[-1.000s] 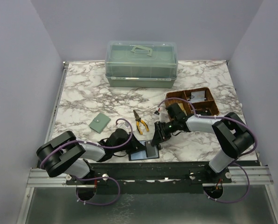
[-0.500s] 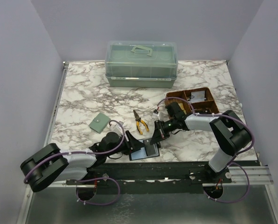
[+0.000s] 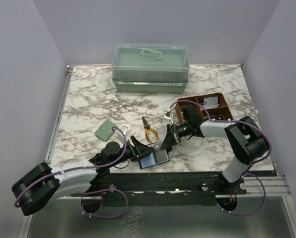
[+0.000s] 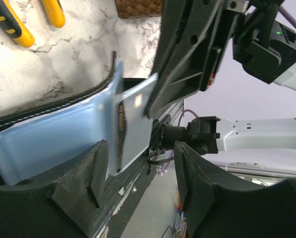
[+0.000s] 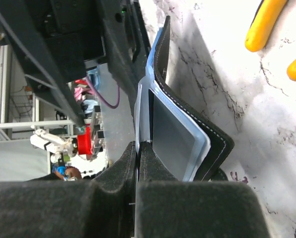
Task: Take the credit cards out of the card holder
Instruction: Remove the credit card from the card holder.
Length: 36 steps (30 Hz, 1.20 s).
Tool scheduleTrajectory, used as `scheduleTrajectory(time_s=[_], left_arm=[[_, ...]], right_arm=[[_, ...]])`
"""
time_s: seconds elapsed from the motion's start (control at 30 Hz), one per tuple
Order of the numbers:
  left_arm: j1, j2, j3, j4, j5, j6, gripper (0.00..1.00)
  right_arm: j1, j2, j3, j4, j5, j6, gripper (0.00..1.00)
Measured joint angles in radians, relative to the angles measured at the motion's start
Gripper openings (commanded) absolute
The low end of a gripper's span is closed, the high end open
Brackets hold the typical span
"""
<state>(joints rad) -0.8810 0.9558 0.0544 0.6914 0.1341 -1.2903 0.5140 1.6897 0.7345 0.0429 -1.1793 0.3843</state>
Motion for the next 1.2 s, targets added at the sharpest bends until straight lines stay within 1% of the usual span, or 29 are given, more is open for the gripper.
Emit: scheduleTrajectory(time_s=[0.07, 0.17, 0.33, 0.5, 0.77, 0.9, 0.93, 1.03, 1.1, 1.2], left_arm=[[0.000, 0.039, 0.006, 0.011, 0.000, -0.001, 0.55], [0.000, 0.103, 0.017, 0.046, 0.000, -0.005, 0.46], [0.000, 0.200, 0.035, 0.133, 0.013, -0.009, 0.38], [0.000, 0.224, 0.035, 0.176, 0.020, -0.011, 0.32], [0.000, 0.224, 0.035, 0.186, 0.023, -0.011, 0.31], [0.000, 0.253, 0.035, 0.215, 0.036, -0.011, 0.29], [0.000, 0.263, 0.035, 0.226, 0.039, -0.012, 0.30], [0.000, 0.285, 0.035, 0.252, 0.046, -0.011, 0.38], [0.001, 0.294, 0.035, 0.274, 0.058, -0.011, 0.39], [0.002, 0.294, 0.035, 0.303, 0.067, -0.009, 0.38]], right_arm=[[-0.010, 0.000, -0.005, 0.018, -0.031, 0.001, 0.00], [-0.017, 0.000, -0.008, 0.034, -0.057, 0.003, 0.00], [-0.021, 0.001, -0.008, 0.046, -0.077, 0.005, 0.00], [-0.026, 0.001, -0.008, 0.047, -0.090, 0.007, 0.00], [-0.036, 0.011, -0.010, 0.067, -0.125, 0.017, 0.00], [-0.037, 0.011, -0.022, 0.098, -0.146, 0.038, 0.00], [-0.038, 0.011, -0.024, 0.105, -0.151, 0.043, 0.00], [-0.039, 0.011, -0.031, 0.131, -0.166, 0.063, 0.00], [-0.039, 0.011, -0.036, 0.146, -0.174, 0.075, 0.00], [-0.046, 0.012, -0.037, 0.159, -0.187, 0.089, 0.00]])
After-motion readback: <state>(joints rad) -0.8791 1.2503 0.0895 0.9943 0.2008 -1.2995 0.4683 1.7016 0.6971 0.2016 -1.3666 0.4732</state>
